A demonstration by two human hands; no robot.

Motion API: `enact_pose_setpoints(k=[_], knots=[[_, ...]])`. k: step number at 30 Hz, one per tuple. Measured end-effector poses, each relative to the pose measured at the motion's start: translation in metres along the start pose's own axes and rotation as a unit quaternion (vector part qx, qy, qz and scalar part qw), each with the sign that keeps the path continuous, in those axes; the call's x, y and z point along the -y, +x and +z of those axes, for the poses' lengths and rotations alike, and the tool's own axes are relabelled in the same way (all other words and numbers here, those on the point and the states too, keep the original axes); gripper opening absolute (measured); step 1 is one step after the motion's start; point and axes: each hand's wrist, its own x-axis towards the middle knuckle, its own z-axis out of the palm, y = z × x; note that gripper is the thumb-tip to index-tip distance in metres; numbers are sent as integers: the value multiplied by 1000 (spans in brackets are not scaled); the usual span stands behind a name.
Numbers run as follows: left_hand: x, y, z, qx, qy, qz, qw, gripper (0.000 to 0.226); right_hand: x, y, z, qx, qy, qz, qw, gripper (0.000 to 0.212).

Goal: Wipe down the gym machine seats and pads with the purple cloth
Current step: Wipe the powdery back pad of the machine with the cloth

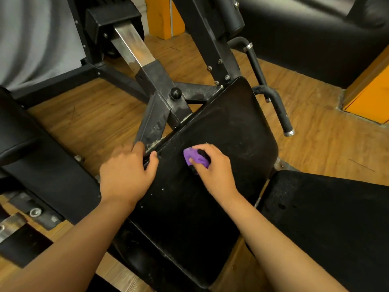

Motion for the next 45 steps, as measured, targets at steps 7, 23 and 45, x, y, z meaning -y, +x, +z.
enact_pose_setpoints(k=[7, 23, 45], knots=[[0, 0, -2, 6, -7, -6, 1000, 31, -26, 43, -21, -172, -15, 185, 967, 17], [-1, 0, -4, 19, -13, -18, 1000, 28, -83, 57, -95, -96, 138, 249, 954, 24], [-5, -1, -5, 18, 26, -20, 999, 25, -112, 45, -77, -65, -50, 156, 984, 22]])
